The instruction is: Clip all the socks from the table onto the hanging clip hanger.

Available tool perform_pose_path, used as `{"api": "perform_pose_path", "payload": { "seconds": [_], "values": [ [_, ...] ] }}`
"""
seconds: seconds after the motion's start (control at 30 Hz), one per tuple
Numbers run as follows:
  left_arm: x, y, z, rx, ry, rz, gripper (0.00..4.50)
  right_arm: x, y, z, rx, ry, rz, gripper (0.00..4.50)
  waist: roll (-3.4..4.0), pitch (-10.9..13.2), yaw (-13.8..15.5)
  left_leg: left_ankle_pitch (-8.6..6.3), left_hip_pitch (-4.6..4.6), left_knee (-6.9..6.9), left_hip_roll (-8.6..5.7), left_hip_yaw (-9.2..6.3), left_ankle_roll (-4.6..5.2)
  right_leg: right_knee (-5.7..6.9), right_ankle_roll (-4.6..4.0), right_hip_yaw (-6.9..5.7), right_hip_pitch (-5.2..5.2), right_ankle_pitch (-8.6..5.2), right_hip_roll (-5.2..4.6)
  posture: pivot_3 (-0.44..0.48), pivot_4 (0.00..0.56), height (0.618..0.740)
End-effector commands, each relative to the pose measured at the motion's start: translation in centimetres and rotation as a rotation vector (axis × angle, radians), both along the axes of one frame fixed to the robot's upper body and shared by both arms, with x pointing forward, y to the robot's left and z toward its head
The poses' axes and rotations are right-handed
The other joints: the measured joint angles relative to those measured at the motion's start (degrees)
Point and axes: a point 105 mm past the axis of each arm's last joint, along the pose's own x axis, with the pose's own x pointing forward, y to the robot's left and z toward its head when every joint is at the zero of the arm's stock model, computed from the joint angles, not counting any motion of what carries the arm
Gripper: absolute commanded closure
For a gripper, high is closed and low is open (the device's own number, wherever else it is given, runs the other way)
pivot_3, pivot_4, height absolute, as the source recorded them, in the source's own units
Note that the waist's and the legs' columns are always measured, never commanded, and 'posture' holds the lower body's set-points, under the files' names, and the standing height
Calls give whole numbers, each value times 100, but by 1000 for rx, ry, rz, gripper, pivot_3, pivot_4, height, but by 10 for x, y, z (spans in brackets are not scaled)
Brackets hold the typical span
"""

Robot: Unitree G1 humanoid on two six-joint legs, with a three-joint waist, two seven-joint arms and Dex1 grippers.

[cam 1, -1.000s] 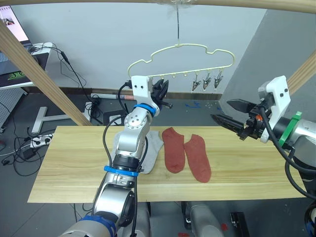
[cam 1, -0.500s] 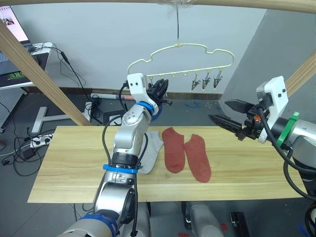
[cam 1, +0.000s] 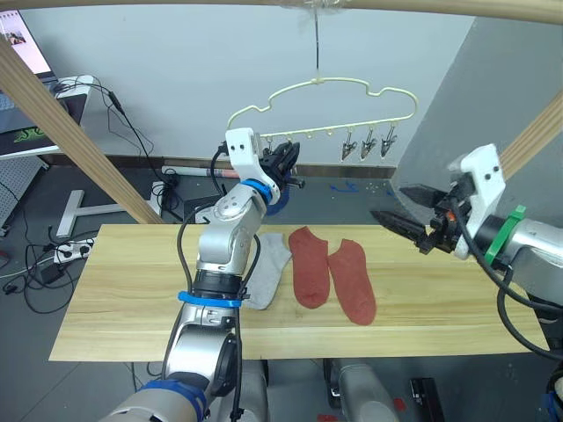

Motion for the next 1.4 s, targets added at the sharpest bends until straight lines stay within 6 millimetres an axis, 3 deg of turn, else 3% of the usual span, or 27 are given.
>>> {"api": "perform_pose_path", "payload": {
  "seconds": [0.03,0.3,0.43,1.03,1.4],
  "values": [
    [-3,-3,15,0,-10,-40,4155,5,-6,-30,-116,62,-36,539,0,0,1,0,0,1,0,0,0,0,0,1,0,0,0,-54,230,740],
    [-4,-4,18,-51,104,-127,4155,30,2,-86,-162,176,-45,539,0,0,-8,1,1,4,2,-1,0,0,22,0,0,-13,2,-39,233,740],
    [-7,-5,19,-92,145,-170,4155,41,2,-104,-171,204,-69,539,0,0,0,1,1,4,2,-1,0,0,12,0,0,-7,2,-33,233,740],
    [-9,-5,8,-205,419,-249,4155,74,15,-130,-181,213,-94,539,0,0,-6,1,1,4,2,-2,-1,1,1,-1,0,0,2,-24,234,740],
    [-9,-3,9,-199,416,-242,4155,89,18,-141,-194,214,-108,539,0,0,-1,1,3,3,3,-3,-1,4,0,-1,0,1,2,-16,235,740]
  ]
}}
